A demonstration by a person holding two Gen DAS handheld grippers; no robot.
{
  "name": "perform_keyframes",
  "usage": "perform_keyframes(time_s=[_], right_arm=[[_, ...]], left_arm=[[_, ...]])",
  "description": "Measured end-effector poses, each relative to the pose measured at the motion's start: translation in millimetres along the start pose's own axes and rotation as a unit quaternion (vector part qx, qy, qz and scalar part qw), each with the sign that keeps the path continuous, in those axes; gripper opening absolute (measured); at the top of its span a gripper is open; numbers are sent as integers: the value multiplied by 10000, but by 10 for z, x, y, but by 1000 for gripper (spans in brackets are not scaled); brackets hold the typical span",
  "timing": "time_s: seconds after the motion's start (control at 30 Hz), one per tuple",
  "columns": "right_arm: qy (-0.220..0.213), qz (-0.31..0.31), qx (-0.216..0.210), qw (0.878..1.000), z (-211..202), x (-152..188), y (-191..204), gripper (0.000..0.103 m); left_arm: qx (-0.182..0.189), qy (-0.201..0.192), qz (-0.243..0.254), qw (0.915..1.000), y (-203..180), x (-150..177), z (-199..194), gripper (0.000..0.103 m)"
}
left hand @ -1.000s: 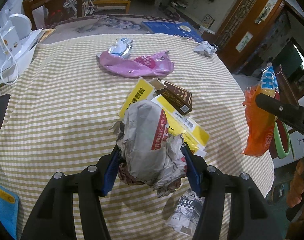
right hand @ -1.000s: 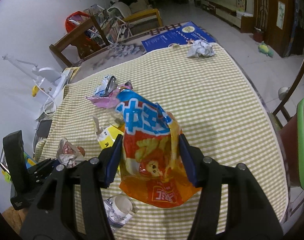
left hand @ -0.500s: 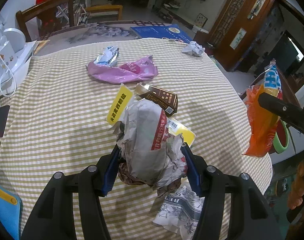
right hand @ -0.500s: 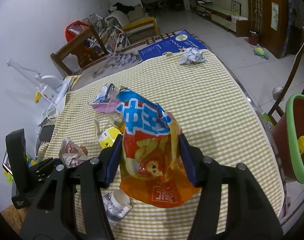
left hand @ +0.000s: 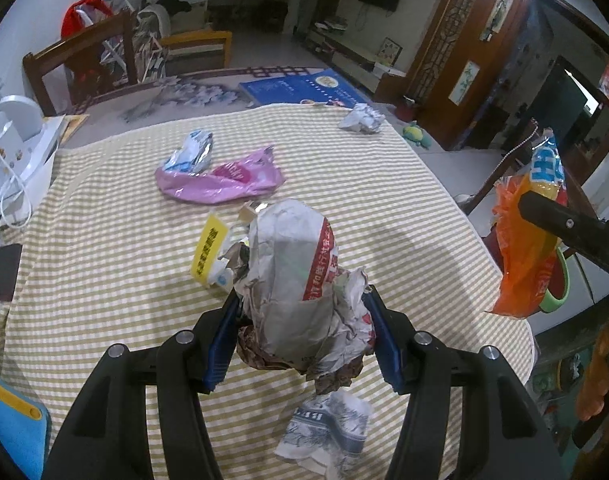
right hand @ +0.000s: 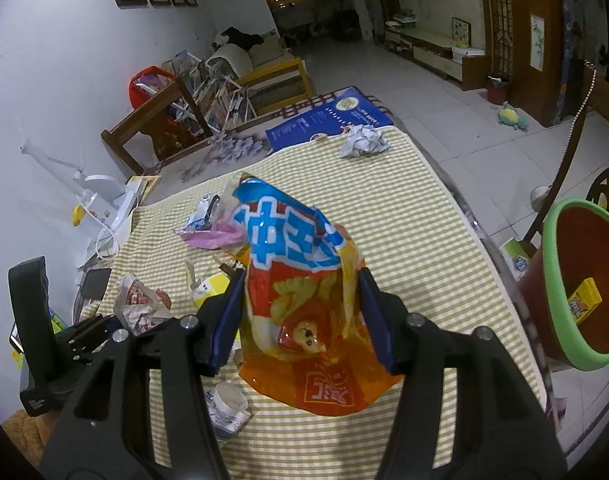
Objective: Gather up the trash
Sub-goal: 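Lift the newspaper ball with the left gripper while the right carries the snack bag to the bucket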
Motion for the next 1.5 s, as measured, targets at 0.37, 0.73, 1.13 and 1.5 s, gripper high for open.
perform_keyframes(time_s=[0.37, 0.73, 1.13, 1.5], right_arm=[[-164, 81, 53, 9998, -166, -101, -273, 54], [-162, 261, -102, 9995, -206, -213, -639, 54], [-240, 264, -109, 9993, -294, -393, -1047, 54], [-310, 384, -156, 9987, -382, -509, -1468, 54]], left_arm=[[7, -183, 99, 9998, -306, -208, -29, 56], [8, -477, 162, 9987, -717, -431, -91, 56], [103, -492, 266, 9984, -1181, -590, 85, 56], [66, -467, 399, 9981, -1614, -706, 224, 56]])
Point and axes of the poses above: each gripper's, at about its wrist camera, not at the fingertips, and z roughly the way its jaws point, y to its left, x to its underside, the point moved 7 cm from there along z, roughly the way its jaws point, and after that the axes turned 1 degree about x, right-handed, at the moved point
